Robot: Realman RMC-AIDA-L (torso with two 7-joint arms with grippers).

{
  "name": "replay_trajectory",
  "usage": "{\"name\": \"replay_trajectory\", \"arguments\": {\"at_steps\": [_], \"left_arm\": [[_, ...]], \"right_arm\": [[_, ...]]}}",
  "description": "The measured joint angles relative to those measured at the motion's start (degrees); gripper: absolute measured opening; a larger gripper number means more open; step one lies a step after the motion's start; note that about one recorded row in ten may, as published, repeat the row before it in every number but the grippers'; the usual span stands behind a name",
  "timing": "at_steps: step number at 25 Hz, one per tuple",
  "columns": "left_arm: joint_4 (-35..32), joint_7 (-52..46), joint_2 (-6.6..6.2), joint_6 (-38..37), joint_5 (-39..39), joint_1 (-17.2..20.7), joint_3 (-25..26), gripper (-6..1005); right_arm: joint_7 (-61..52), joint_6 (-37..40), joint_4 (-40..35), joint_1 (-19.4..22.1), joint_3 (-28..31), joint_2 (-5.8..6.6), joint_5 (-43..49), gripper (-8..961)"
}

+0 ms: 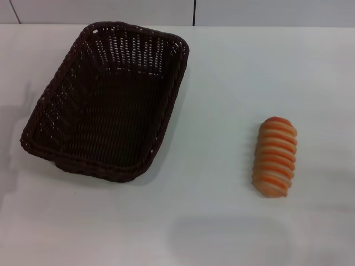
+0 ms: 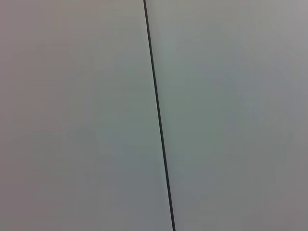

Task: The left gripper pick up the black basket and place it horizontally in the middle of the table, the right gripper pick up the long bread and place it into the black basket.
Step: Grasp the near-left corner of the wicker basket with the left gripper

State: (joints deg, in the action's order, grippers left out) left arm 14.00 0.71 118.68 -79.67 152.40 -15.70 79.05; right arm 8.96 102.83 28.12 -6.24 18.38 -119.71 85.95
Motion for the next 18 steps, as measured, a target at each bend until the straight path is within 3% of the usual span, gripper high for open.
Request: {"name": "replay_trajectory", "arguments": {"at_steps": [12,13,14,16,17,18], "left_arm": [[3.5,-0.4,-0.52,2.3,0.3,0.1,-1.1,809],[11.3,0.2,-1.48,9.6,2.5,2.4,-2.3,809],[11.3,0.2,-1.48,9.6,2.5,2.4,-2.3,809],[21.3,1.3,-2.47,18.5,5.8,5.5,-1.9,809],[21.3,1.3,-2.47,18.5,5.8,5.5,-1.9,809],[28.1,2.5,-2.84,25.4,7.6,7.4,-1.5,809]], "right_arm": [[-0.1,0.0,0.2,0.0,-0.2,0.0,0.0,837],[-0.1,0.0,0.2,-0.1,-0.2,0.0,0.1,837],[-0.1,0.0,0.2,-0.1,-0.2,0.0,0.1,836],[-0.1,-0.1,0.2,-0.2,-0.2,0.0,0.1,836],[-0.1,-0.1,0.2,-0.3,-0.3,0.0,0.1,836],[-0.1,-0.1,0.2,-0.3,-0.3,0.0,0.1,835]]}}
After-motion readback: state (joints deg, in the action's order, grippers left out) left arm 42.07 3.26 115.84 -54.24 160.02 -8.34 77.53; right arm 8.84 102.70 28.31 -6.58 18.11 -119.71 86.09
